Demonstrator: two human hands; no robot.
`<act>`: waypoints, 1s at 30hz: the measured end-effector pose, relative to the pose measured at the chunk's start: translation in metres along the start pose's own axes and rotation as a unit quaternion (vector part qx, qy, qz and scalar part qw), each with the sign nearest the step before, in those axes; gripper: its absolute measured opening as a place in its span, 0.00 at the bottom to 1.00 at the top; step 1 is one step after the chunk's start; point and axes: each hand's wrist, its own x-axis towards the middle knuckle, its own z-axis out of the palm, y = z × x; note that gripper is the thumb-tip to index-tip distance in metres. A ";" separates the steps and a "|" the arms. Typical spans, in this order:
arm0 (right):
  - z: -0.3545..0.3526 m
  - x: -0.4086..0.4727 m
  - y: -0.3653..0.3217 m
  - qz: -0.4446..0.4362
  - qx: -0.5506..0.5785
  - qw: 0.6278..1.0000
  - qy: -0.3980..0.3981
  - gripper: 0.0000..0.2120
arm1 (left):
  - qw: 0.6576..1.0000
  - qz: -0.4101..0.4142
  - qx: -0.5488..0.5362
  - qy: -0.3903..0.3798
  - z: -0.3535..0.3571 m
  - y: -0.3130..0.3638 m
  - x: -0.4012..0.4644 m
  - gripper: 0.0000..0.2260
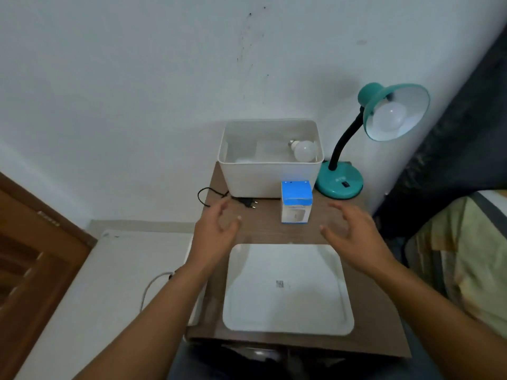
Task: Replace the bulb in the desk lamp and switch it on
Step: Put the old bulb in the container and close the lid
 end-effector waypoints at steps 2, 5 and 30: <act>0.006 -0.021 0.010 0.028 0.006 0.999 -0.030 0.27 | 0.999 -0.023 0.018 -0.037 0.008 -0.013 -0.027 0.23; 0.012 -0.048 0.022 0.061 -0.002 0.995 -0.084 0.28 | 0.993 -0.023 0.078 -0.091 0.015 -0.031 -0.059 0.25; 0.043 -0.129 0.067 0.027 -0.089 0.973 -0.212 0.53 | 0.953 -0.082 0.240 -0.164 0.021 -0.061 -0.134 0.55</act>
